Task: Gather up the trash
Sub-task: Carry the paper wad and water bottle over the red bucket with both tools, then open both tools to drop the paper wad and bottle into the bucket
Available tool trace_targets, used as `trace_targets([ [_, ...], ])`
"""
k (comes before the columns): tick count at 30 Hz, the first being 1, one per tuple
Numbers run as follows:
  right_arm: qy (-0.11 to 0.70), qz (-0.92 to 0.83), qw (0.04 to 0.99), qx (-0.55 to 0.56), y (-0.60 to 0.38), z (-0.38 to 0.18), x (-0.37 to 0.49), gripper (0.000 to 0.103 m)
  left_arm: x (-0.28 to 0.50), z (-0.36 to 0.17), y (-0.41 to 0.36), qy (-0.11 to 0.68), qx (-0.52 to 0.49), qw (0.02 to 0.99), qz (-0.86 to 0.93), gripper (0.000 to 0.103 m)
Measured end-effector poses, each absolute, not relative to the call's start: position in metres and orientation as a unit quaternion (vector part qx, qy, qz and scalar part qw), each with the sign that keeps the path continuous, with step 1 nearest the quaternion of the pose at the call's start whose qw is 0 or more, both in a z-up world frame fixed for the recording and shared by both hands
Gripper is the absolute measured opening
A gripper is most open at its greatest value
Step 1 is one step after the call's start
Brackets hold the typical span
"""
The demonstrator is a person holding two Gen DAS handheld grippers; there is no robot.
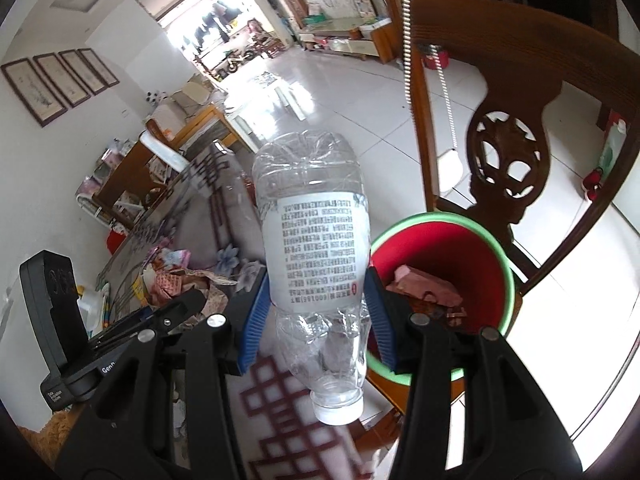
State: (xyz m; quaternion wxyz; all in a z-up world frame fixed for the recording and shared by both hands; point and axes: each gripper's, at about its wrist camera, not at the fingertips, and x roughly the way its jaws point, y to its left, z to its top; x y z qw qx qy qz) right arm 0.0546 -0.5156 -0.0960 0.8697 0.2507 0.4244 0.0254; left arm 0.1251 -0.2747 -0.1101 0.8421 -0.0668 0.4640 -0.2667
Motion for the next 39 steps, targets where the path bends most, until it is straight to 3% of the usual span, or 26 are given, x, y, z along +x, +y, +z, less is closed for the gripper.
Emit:
trace_targets([
  [11,0.439,0.004,0.857,0.270,-0.565,-0.113,0.061,0.046,0.140,-0.126,-0.343,0.489,-0.050,0.819,-0.297,0.045],
  [13,0.437,-0.004,0.857,0.274,-0.573,-0.115,0.061,0.047,0.142,-0.126,-0.353,0.490,-0.053,0.814,-0.307,0.050],
  [14,0.437,-0.008,0.856,0.276,-0.576,-0.116,0.061,0.048,0.143,-0.127,-0.356,0.493,-0.054,0.810,-0.313,0.055],
  [15,0.438,-0.010,0.853,0.284,-0.581,-0.119,0.062,0.051,0.144,-0.129,-0.360,0.496,-0.054,0.808,-0.314,0.067],
  [17,0.437,-0.013,0.849,0.297,-0.587,-0.121,0.061,0.057,0.145,-0.130,-0.363,0.495,-0.054,0.810,-0.309,0.075],
  [28,0.433,-0.013,0.853,0.292,-0.586,-0.117,0.058,0.058,0.144,-0.128,-0.353,0.495,-0.069,0.812,-0.302,0.075],
  [39,0.433,0.012,0.859,0.273,-0.526,-0.107,0.055,0.058,0.119,-0.107,-0.288,0.463,-0.081,0.834,-0.288,0.075],
])
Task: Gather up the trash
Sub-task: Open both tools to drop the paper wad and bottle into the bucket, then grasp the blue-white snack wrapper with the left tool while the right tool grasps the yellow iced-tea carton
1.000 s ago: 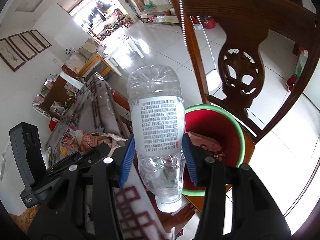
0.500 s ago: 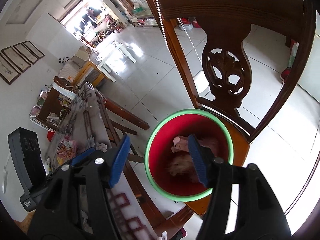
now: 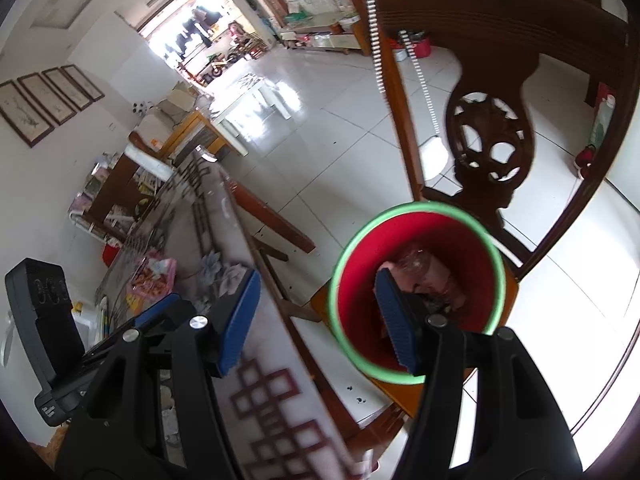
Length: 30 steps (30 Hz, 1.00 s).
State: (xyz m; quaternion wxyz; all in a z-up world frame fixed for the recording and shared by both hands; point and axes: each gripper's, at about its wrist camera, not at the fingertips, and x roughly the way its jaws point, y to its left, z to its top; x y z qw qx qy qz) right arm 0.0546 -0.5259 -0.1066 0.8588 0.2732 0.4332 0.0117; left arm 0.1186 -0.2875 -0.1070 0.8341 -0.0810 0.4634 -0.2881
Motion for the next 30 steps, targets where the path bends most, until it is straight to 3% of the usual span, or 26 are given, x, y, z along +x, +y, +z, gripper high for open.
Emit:
trace_targets([
  [20,0.466,0.136,0.847,0.217,-0.303,-0.107,0.049,0.058,0.040,-0.121,0.000,0.459,-0.149,0.872,-0.084,0.075],
  [30,0.478,0.178,0.841,0.179,-0.224,-0.100,0.045,0.062,0.018,-0.137,0.103,0.453,-0.167,0.876,-0.006,0.076],
])
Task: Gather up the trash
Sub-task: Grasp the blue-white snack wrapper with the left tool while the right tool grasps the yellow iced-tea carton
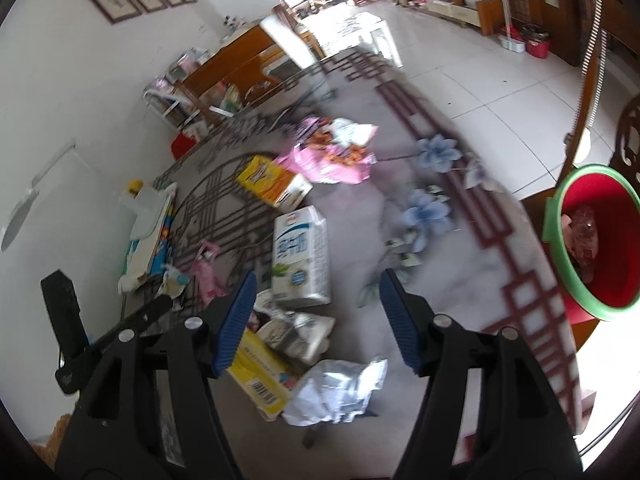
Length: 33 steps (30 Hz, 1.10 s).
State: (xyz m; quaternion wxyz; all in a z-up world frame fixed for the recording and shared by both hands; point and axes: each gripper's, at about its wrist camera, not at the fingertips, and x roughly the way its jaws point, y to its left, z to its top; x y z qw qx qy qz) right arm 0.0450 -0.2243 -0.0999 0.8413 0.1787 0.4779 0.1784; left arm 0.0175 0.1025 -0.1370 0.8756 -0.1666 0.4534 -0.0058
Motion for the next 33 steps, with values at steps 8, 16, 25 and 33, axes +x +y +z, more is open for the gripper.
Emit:
trace_targets([
  [8,0.500,0.194,0.831,0.148,-0.192,-0.106,0.046,0.062,0.029,-0.165,0.195,0.466,-0.168,0.862,0.109,0.075],
  [16,0.519,0.195,0.823,0.120,-0.170,-0.113,0.075,0.062,0.057,-0.201,0.221,0.500,-0.158,0.842,0.126,0.074],
  [25,0.535,0.217,0.814,0.064,-0.132,-0.121,0.131,0.064,0.072,-0.221,0.215,0.511,-0.141,0.842,0.101,0.033],
  [33,0.533,0.272,0.800,-0.042,-0.065,-0.124,0.202,0.072,0.061,-0.205,0.212,0.484,-0.185,0.851,0.090,0.024],
])
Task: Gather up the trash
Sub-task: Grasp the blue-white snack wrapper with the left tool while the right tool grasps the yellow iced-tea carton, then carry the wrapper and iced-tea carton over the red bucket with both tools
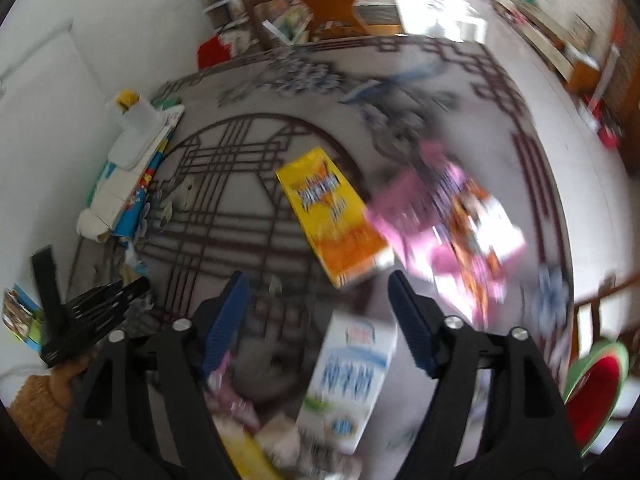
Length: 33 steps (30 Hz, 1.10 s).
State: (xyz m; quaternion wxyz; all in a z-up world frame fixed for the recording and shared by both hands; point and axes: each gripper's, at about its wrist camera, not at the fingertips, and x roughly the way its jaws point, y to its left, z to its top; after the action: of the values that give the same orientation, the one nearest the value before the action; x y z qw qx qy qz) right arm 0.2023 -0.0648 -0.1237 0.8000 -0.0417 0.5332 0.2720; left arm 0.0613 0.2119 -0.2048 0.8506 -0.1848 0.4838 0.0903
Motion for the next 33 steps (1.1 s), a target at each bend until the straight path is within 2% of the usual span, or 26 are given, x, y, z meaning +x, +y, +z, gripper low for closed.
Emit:
trace_targets([
  [8,0.555,0.298,0.759,-0.164,0.002,-0.161,0.254,0.074,0.062,-0.202,0.209,0.485,-0.205,0.846,0.086,0.024],
  [16,0.575,0.297,0.733,-0.210,0.017,-0.195,0.270,0.076,0.064,-0.204,0.212,0.488,-0.210,0.843,0.091,0.024],
  [17,0.577,0.296,0.731,-0.211,0.017,-0.197,0.271,0.075,0.063,-0.204,0.212,0.489,-0.210,0.842,0.091,0.024],
  [19,0.574,0.293,0.732,-0.220,0.018,-0.198,0.270,0.061,0.064,-0.204,0.212,0.489,-0.210,0.842,0.091,0.024],
  [25,0.578,0.310,0.732,-0.184,0.011,-0.190,0.256,0.060,0.064,-0.202,0.209,0.487,-0.207,0.844,0.089,0.024],
  [27,0.585,0.317,0.725,-0.178,0.011,-0.191,0.247,0.060,0.065,-0.205,0.209,0.494,-0.208,0.840,0.087,0.030],
  [31,0.590,0.318,0.721,-0.178,0.011,-0.196,0.236,0.061,0.065,-0.212,0.207,0.507,-0.212,0.831,0.089,0.034],
  [33,0.590,0.318,0.722,-0.173,0.010,-0.197,0.233,0.063,0.064,-0.212,0.206,0.508,-0.207,0.832,0.090,0.044],
])
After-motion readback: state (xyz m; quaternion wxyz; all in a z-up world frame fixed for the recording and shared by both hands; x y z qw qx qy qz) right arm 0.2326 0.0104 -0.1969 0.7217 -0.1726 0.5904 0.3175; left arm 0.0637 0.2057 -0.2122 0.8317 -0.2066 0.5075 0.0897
